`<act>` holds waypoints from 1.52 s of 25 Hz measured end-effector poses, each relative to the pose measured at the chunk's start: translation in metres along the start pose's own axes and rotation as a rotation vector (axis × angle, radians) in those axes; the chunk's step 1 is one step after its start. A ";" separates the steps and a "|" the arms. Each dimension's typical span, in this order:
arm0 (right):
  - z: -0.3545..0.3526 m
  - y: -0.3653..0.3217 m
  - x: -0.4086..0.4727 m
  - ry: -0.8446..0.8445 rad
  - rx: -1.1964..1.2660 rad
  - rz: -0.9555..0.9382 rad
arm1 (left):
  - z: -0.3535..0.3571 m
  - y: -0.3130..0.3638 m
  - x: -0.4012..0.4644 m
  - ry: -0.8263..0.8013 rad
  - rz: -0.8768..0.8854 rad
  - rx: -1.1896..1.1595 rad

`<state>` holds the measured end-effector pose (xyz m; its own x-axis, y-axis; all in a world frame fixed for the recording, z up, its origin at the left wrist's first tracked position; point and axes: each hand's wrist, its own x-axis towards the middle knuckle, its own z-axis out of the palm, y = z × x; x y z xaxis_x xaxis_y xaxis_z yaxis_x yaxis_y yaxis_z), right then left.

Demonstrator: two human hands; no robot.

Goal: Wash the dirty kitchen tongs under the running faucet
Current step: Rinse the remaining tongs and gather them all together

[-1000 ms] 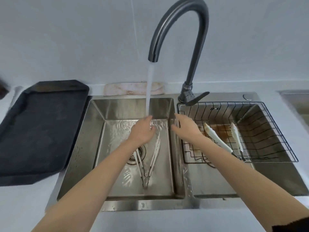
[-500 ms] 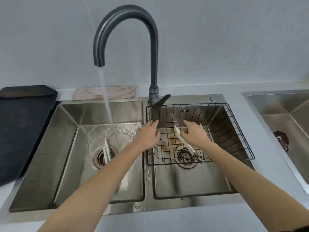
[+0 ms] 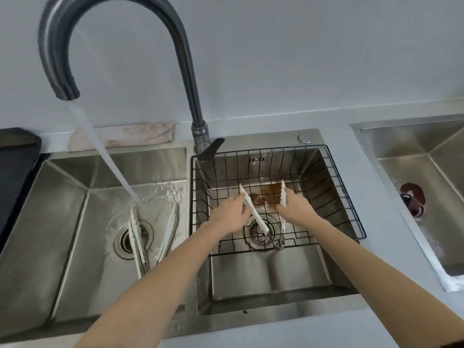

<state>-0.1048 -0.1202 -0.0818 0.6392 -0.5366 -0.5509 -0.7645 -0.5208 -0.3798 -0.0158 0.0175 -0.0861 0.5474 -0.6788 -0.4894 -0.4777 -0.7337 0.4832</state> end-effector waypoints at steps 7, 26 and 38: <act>0.010 0.005 0.018 0.027 0.054 0.045 | 0.016 0.008 0.011 -0.081 -0.130 -0.153; 0.012 -0.069 -0.056 0.151 0.379 -0.147 | -0.016 -0.027 -0.058 0.282 -0.154 -0.793; 0.072 -0.176 -0.089 0.043 0.440 -0.289 | -0.053 -0.125 -0.135 0.405 -0.257 -0.883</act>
<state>-0.0329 0.0673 -0.0192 0.8251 -0.4435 -0.3501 -0.5130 -0.3286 -0.7930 0.0064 0.2030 -0.0416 0.8335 -0.3204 -0.4501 0.2788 -0.4593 0.8434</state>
